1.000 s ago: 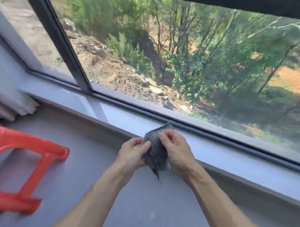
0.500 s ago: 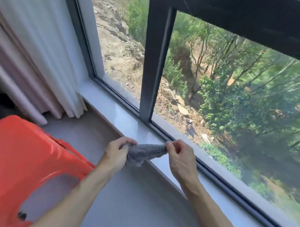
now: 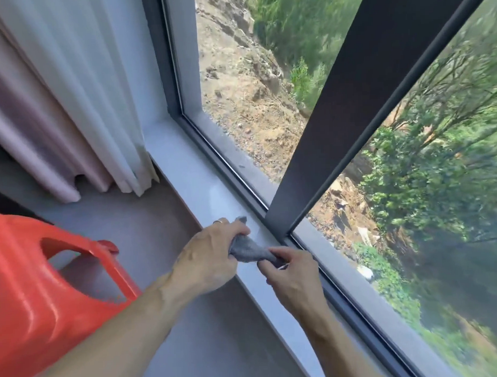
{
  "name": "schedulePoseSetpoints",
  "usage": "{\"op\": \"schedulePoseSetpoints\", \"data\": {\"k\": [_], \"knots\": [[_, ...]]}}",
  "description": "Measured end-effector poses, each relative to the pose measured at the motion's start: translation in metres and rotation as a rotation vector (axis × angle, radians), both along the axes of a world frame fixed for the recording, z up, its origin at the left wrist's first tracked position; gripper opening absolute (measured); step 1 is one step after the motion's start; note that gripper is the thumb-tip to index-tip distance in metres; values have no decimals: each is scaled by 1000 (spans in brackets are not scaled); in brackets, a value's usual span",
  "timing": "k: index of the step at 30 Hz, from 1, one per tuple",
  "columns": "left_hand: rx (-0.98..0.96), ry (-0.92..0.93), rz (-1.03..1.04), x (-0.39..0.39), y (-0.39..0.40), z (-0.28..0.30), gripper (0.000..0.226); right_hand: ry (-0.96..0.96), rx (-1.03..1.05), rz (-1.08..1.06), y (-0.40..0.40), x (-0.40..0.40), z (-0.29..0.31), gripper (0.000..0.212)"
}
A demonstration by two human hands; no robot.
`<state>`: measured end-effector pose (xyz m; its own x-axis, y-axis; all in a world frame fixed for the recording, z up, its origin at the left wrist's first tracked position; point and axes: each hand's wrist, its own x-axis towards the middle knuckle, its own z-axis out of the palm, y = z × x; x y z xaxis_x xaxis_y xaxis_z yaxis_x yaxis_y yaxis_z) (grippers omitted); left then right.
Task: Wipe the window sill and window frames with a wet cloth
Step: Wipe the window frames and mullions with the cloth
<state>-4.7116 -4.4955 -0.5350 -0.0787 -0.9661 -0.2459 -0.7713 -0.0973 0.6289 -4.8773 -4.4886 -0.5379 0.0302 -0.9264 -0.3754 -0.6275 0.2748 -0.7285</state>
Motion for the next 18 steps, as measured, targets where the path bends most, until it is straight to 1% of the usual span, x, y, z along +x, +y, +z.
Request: {"op": "schedulePoseSetpoints", "data": {"k": [1, 2, 3, 4, 5, 7, 9, 10, 12, 13, 15, 16, 18], "knots": [[-17, -36, 15, 3, -9, -11, 48, 35, -64, -70, -9, 6, -13, 11], [-38, -68, 53, 5, -15, -17, 40, 40, -107, -173, -13, 11, -23, 16], [-56, -92, 104, 8, -24, -27, 27, 48, -153, -264, -21, 18, -34, 20], [-63, -113, 149, 11, -32, -35, 15, 46, -193, -348, -26, 24, -39, 20], [-55, -121, 164, 13, -41, -46, 13, 48, -244, -408, -33, 29, -48, 17], [-30, -116, 78, 18, -59, -77, 24, 60, -409, -459, -45, 44, -66, 6], [-21, -70, -63, 22, -78, -106, 33, 118, -579, -416, -62, 53, -97, 19], [-22, -55, -142, 25, -88, -130, 35, 180, -652, -372, -73, 57, -123, 25], [-35, -63, -244, 28, -101, -172, 33, 272, -755, -264, -90, 64, -166, 30], [-74, -92, -259, 30, -108, -190, 29, 313, -793, -194, -99, 65, -184, 30], [-228, -148, -237, 37, -127, -220, 13, 395, -816, -66, -116, 67, -211, 32], [-313, -179, -210, 43, -136, -234, 8, 440, -809, -1, -122, 68, -221, 37], [-488, -256, -165, 56, -155, -256, 32, 604, -821, 132, -131, 69, -240, 56]]}}
